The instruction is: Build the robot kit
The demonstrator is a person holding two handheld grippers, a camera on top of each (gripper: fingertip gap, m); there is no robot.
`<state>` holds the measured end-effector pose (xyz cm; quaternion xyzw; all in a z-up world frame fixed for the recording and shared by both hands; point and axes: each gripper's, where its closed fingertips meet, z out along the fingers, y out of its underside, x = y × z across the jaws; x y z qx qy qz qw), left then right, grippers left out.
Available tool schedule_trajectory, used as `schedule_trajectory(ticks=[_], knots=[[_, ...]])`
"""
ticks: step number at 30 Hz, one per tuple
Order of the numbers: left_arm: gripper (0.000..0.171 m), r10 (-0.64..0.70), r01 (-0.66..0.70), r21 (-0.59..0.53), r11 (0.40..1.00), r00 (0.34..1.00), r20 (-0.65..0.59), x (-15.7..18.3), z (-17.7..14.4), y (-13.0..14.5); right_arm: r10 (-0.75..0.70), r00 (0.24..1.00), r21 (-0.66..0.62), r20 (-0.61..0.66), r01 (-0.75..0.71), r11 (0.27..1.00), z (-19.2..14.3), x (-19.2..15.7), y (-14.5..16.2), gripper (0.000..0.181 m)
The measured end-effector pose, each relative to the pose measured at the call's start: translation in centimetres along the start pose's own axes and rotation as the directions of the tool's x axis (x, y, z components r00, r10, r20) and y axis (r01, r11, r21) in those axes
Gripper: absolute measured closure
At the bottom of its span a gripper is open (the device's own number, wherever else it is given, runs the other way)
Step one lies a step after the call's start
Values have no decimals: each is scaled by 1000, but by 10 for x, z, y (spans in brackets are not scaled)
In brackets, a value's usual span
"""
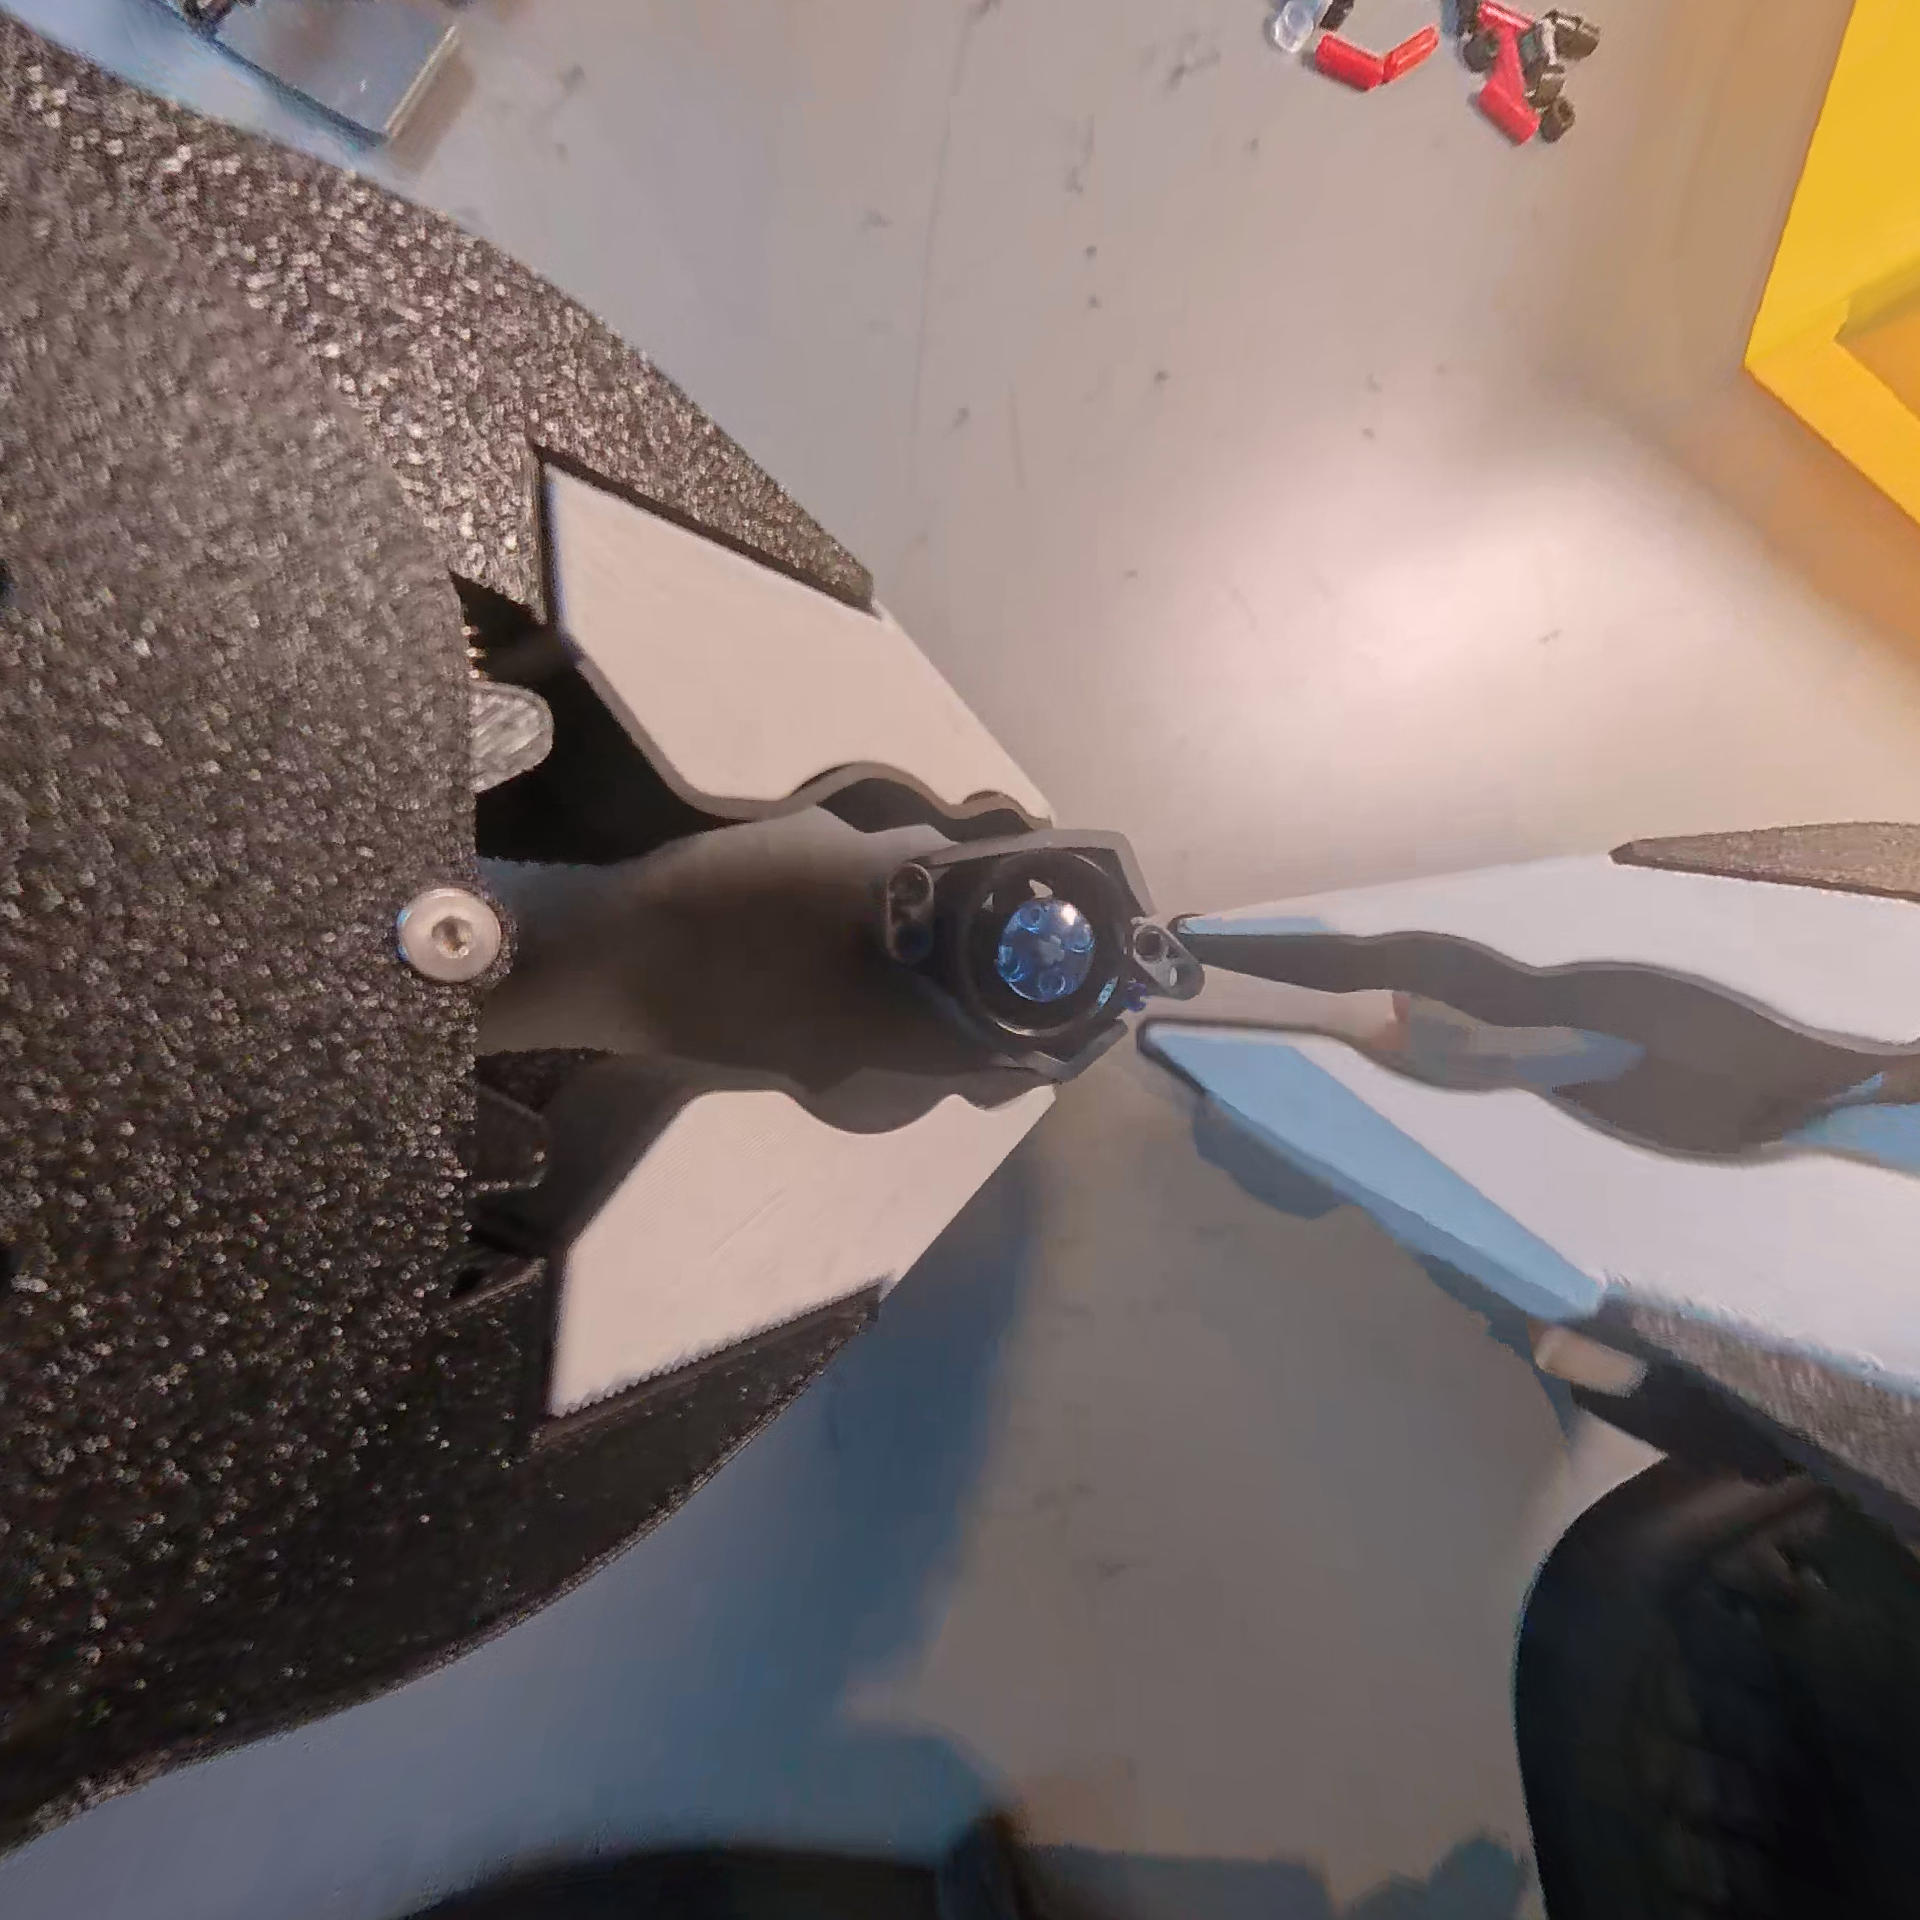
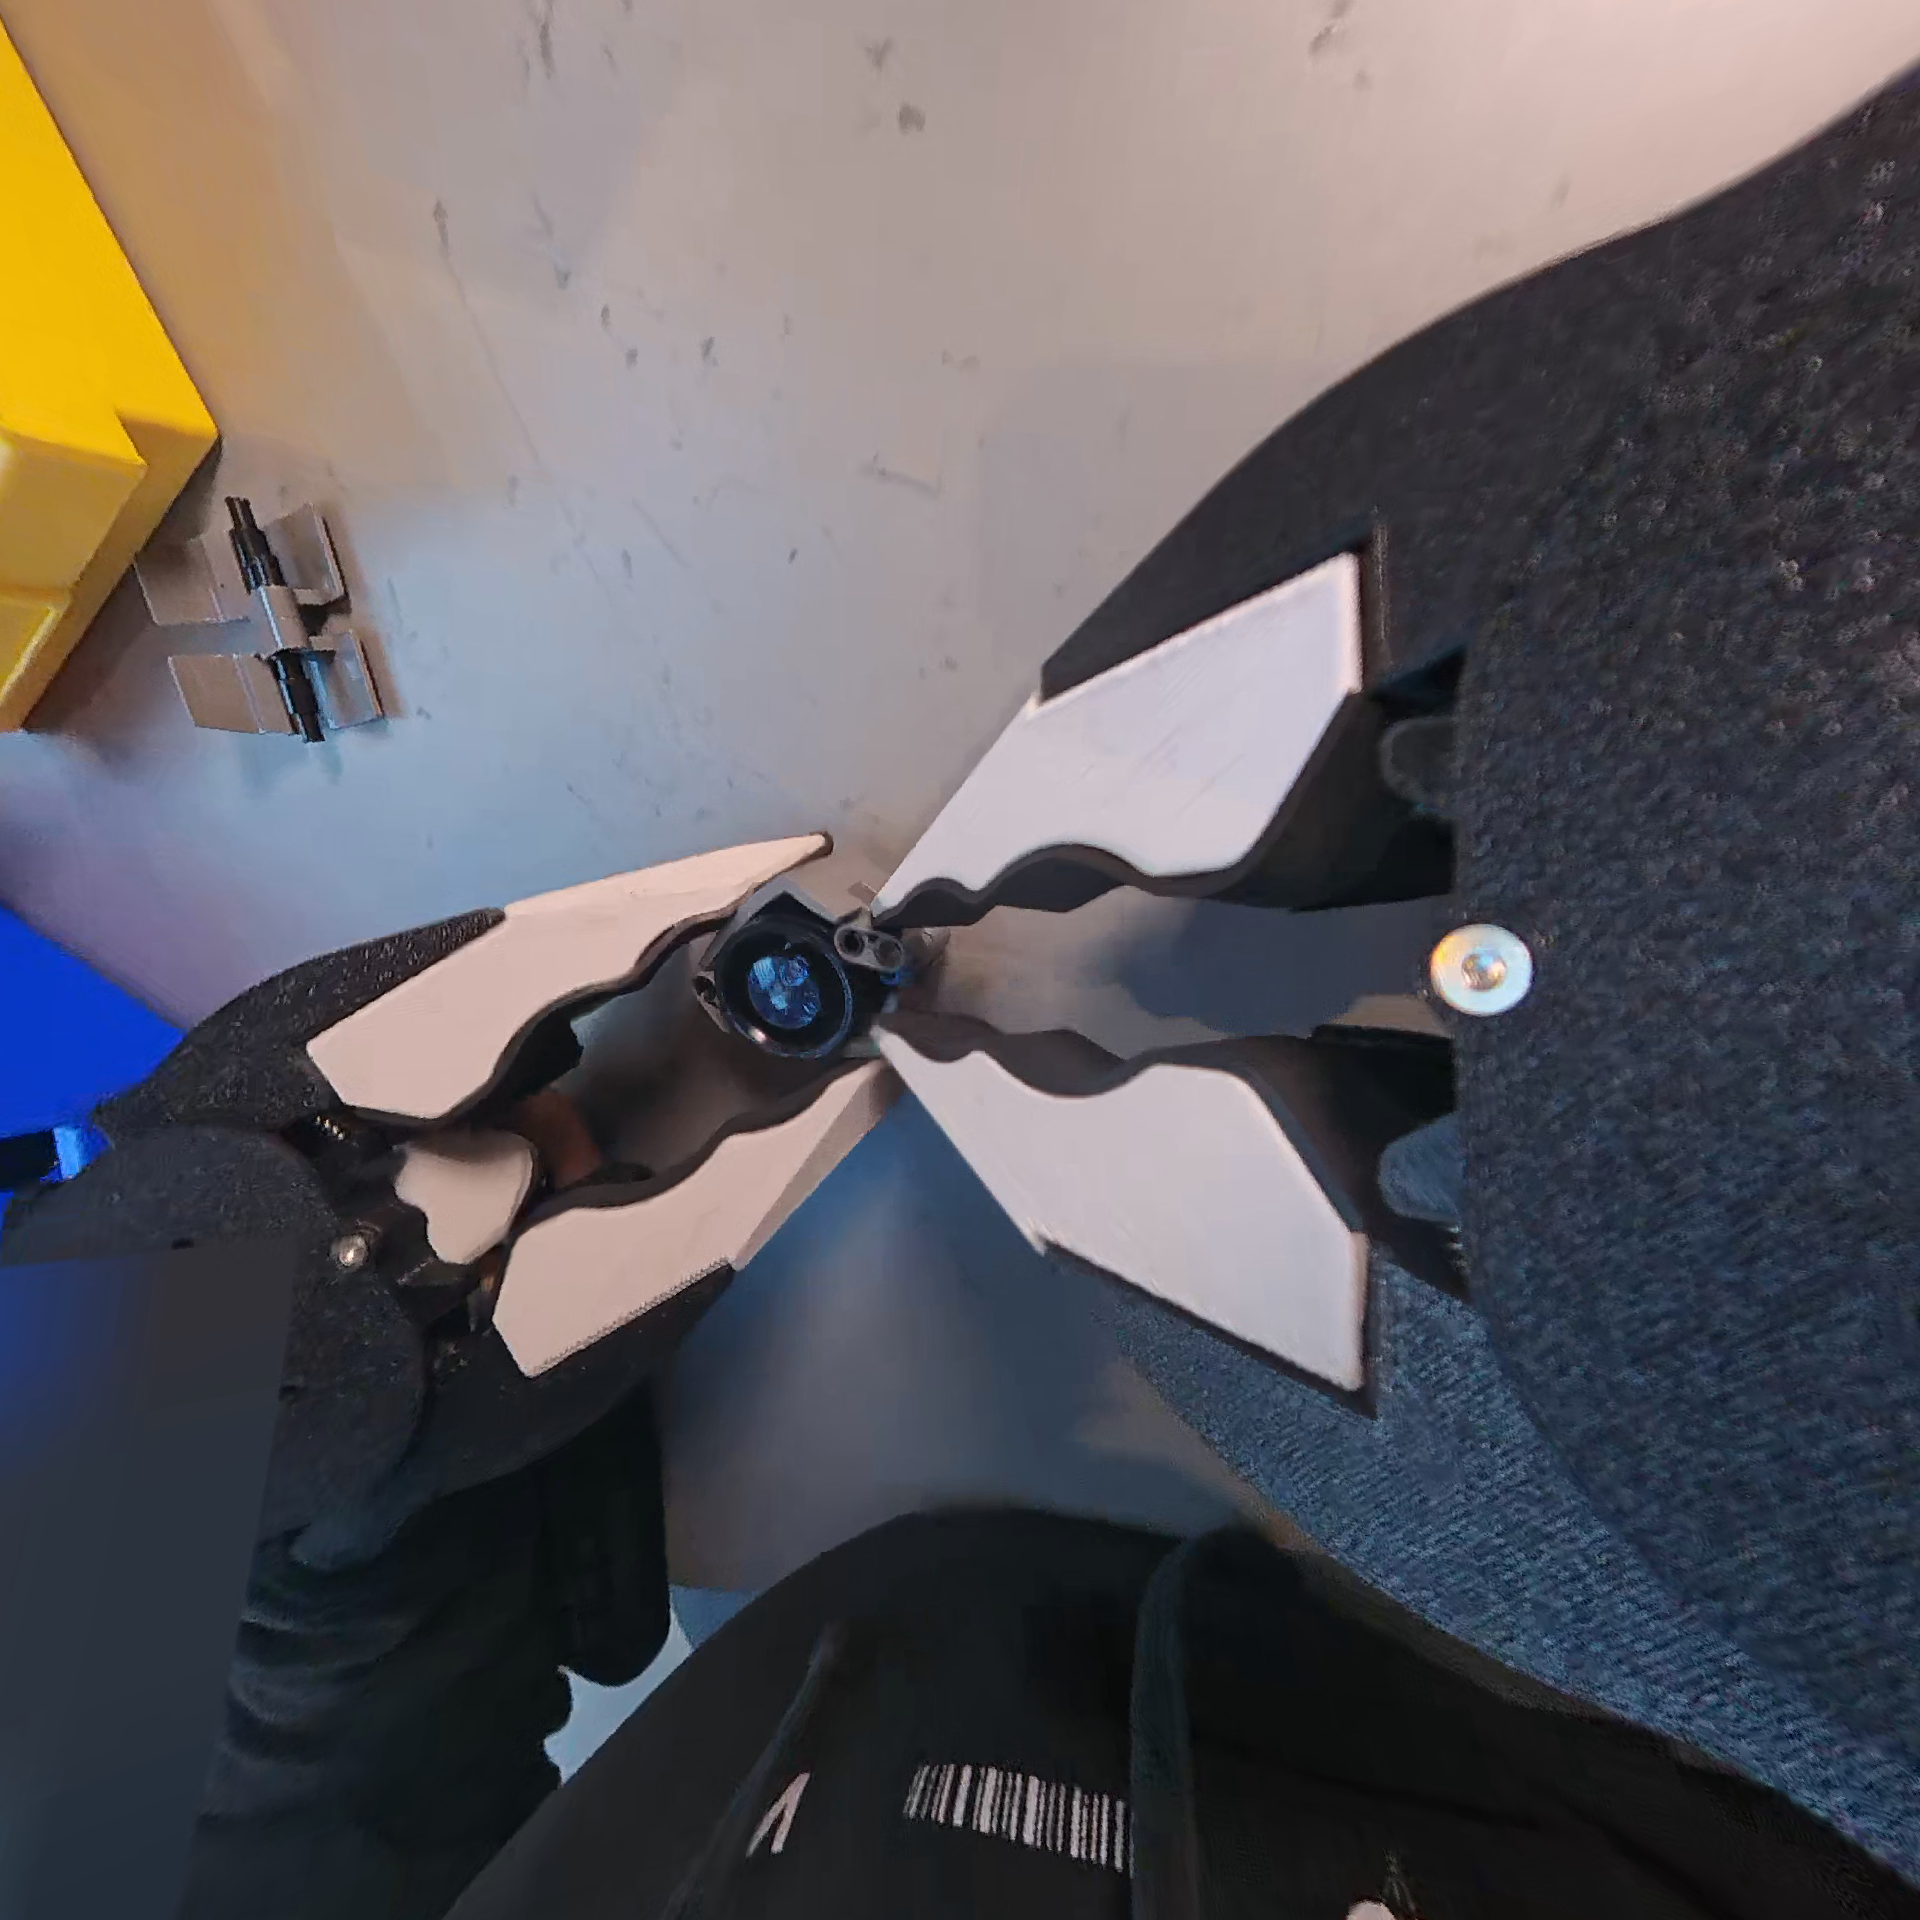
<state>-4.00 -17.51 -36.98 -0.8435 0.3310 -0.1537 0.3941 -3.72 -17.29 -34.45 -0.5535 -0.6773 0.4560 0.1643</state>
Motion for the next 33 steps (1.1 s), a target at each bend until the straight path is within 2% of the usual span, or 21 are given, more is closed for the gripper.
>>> schedule_trajectory(ticks=[2, 7, 11, 14, 23, 33], knots=[[130, -14, 14, -2, 1000, 1000, 6, -2, -1, 1, -20, 1000, 1, 5, 20, 1000, -2, -2, -1, 160], [129, -20, 20, -5, 1000, 1000, 6, -3, -1, 1, -74, 996, 2, -57, 75, 997, -1, 5, 0, 173], [129, -24, 24, -5, 1000, 1000, 2, -3, 0, 1, -78, 995, -4, -55, 78, 997, 2, 6, 3, 169], [130, -25, 25, -10, 1000, 1000, -2, -2, 0, 2, -86, 994, -20, -66, 85, 996, 3, 9, 5, 174], [129, -96, 97, -50, 994, 995, 16, -4, 2, 3, 184, 983, -4, -5, -184, 983, 2, 12, 5, 175], [129, -161, 163, -70, 984, 986, 44, -3, 5, 0, 276, 959, 23, -69, -275, 961, -2, 14, 6, 175]])
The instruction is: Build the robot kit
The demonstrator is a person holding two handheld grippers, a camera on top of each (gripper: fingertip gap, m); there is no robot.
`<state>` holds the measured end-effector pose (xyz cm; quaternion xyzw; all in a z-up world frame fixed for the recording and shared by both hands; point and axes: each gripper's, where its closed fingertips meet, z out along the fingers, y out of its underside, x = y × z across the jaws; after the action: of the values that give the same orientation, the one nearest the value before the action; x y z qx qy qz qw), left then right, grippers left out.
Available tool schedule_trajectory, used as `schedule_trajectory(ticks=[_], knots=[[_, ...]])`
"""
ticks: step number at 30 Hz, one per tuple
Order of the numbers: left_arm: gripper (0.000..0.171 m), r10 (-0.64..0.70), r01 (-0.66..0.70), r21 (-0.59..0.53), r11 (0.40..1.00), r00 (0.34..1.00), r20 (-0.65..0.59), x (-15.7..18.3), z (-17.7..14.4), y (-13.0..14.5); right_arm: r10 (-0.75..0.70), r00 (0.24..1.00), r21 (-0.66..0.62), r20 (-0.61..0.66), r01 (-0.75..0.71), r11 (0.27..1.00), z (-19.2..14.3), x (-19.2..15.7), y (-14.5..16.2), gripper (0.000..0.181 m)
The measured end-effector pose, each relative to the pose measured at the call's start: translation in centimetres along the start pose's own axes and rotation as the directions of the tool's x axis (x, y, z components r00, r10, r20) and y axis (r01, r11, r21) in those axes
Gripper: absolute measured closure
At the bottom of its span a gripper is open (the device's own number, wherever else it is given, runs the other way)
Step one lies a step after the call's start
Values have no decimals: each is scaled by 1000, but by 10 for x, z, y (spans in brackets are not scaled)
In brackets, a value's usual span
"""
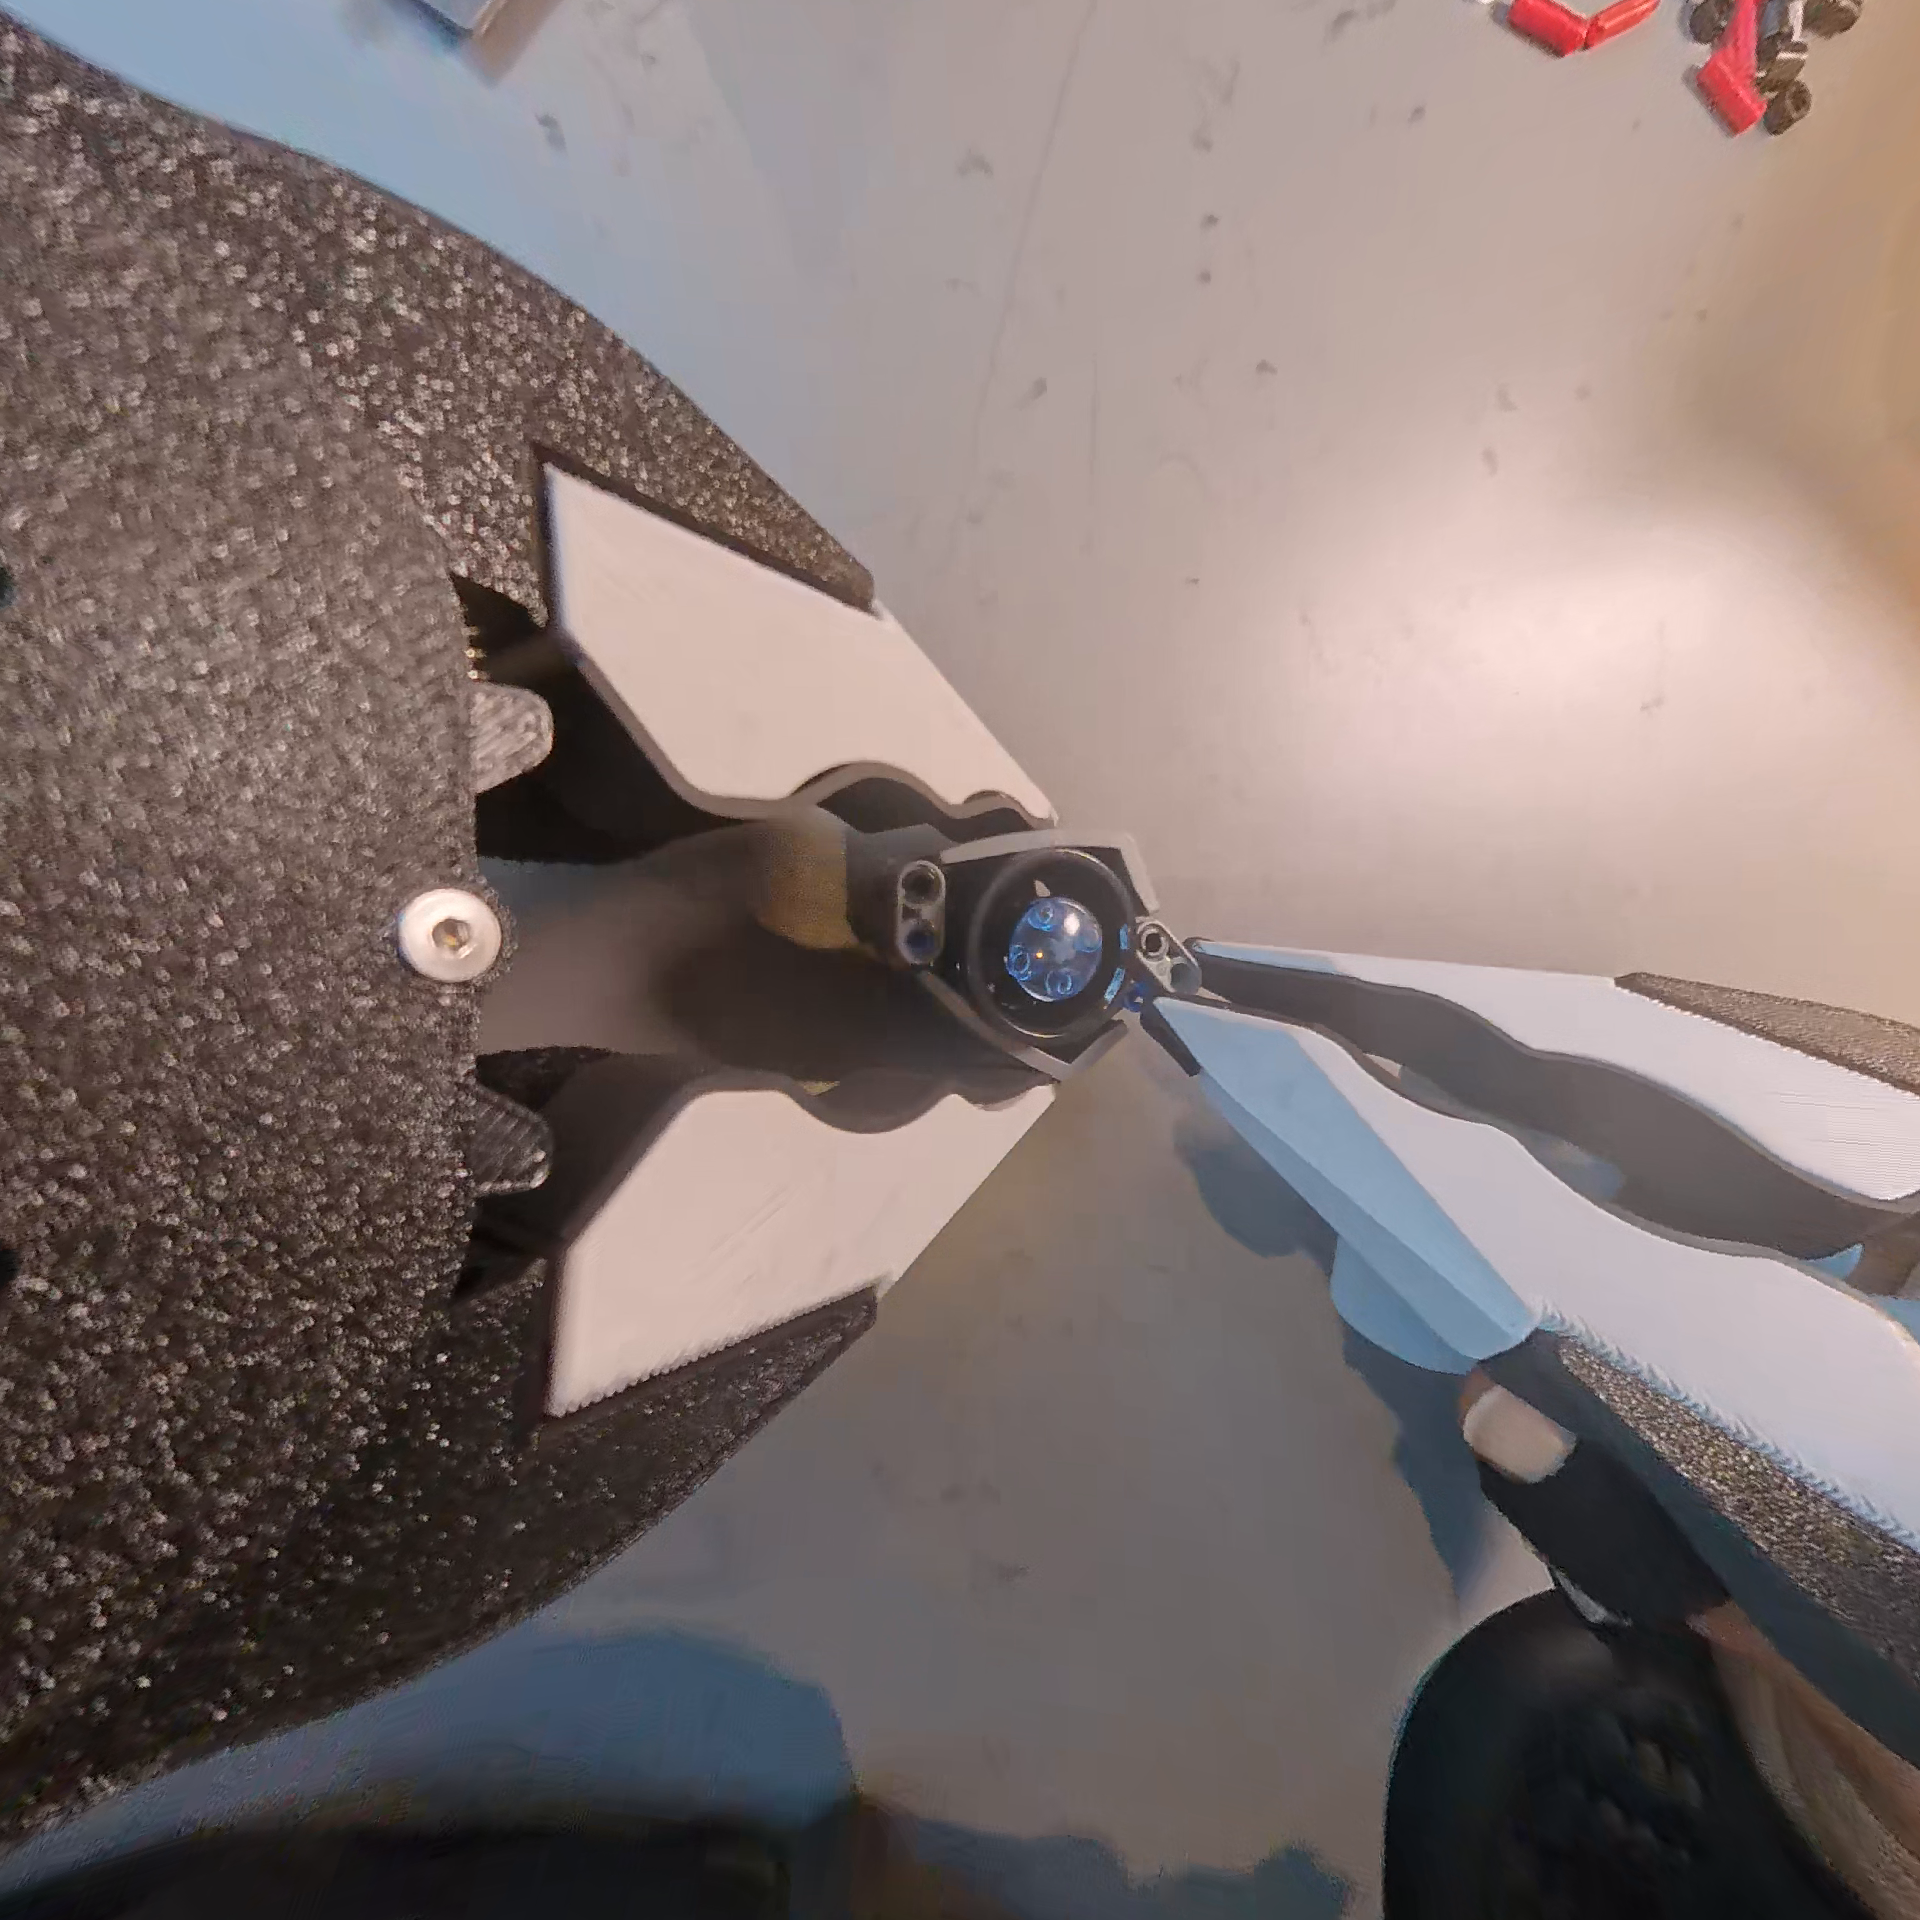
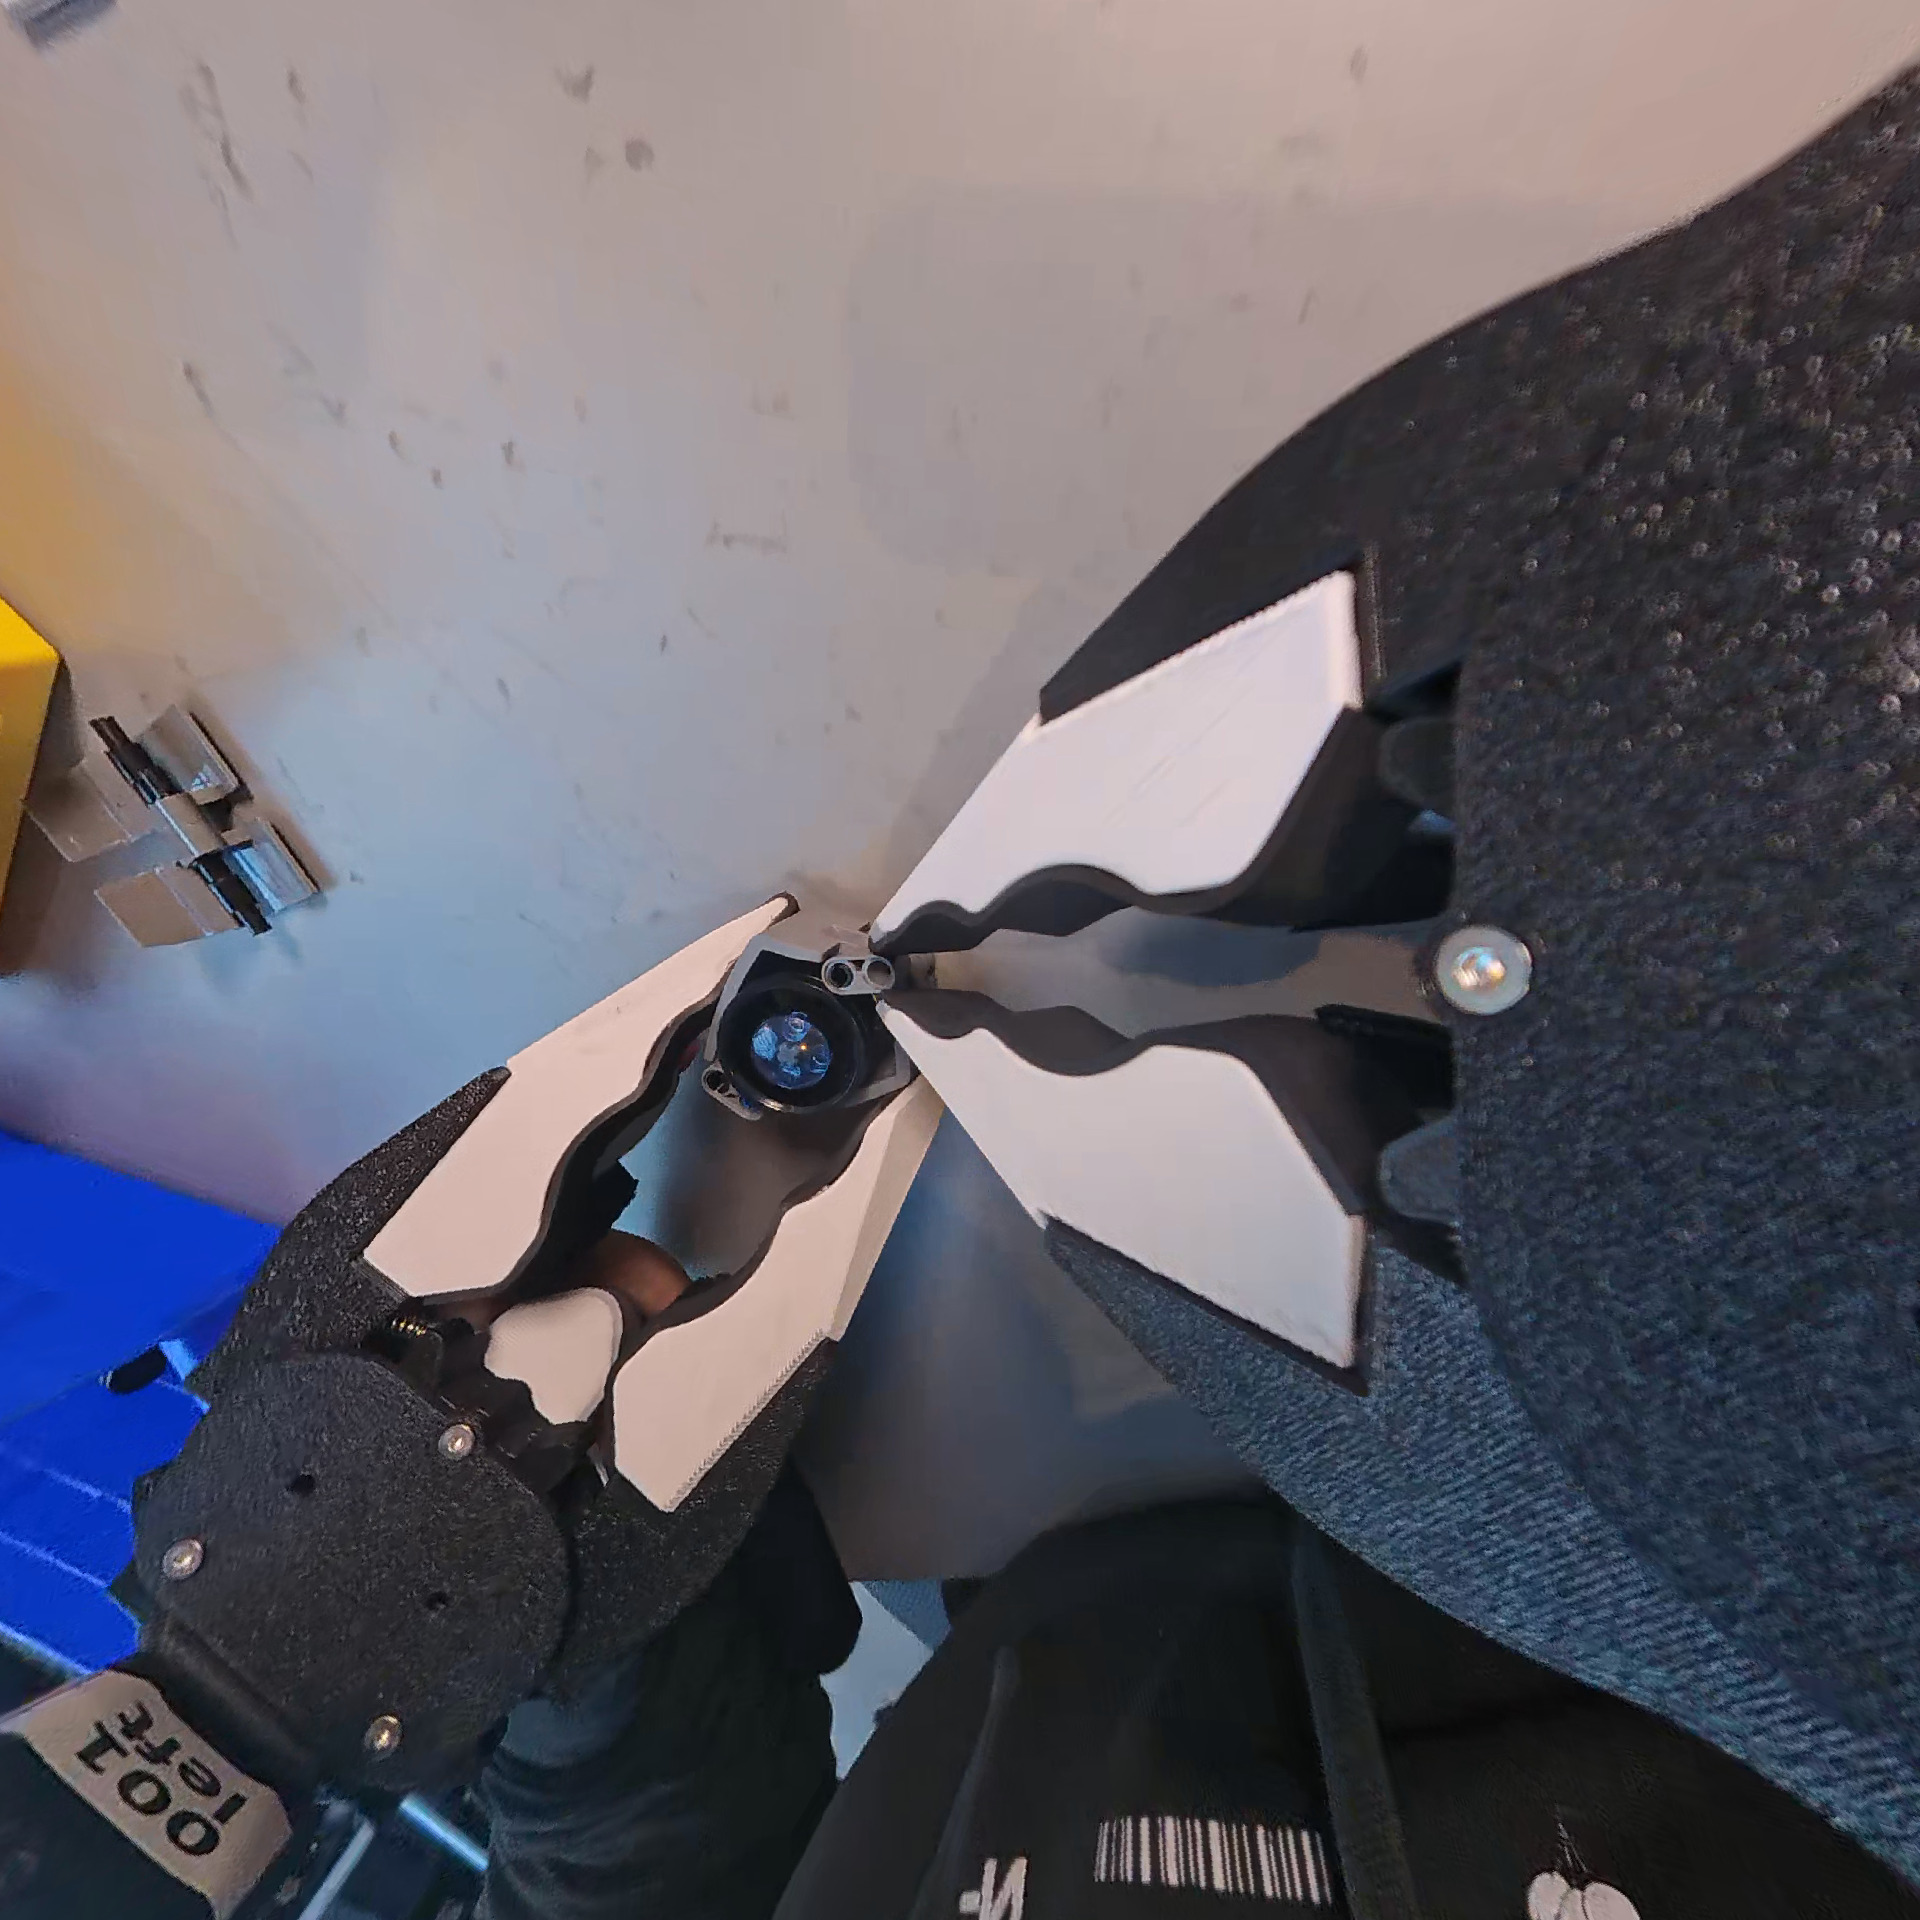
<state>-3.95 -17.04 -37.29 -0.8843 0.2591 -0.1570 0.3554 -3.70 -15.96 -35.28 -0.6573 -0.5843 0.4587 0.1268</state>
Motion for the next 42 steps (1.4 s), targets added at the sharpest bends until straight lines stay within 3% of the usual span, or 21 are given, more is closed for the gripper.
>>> schedule_trajectory(ticks=[8, 16, 21, 27, 42], knots=[[129, -20, 20, -22, 1000, 1000, 0, 5, 2, -2, 111, 993, -19, -44, -112, 993, -5, -1, 2, 176], [129, 5, -6, -49, 999, 999, -32, 10, 2, -1, 23, 999, -182, -25, -28, 983, -9, -6, 6, 176], [130, 17, -19, -26, 999, 998, -56, 14, 2, 0, -189, 981, -257, 30, 191, 947, -7, -8, 12, 171], [130, 49, -49, 13, 999, 997, -60, 16, 1, 2, -184, 979, -293, 83, 201, 935, -4, -10, 15, 174], [130, 29, -29, -1, 1000, 998, -55, 18, 2, 1, 115, 990, -487, 82, -61, 872, -10, -12, 14, 176]])
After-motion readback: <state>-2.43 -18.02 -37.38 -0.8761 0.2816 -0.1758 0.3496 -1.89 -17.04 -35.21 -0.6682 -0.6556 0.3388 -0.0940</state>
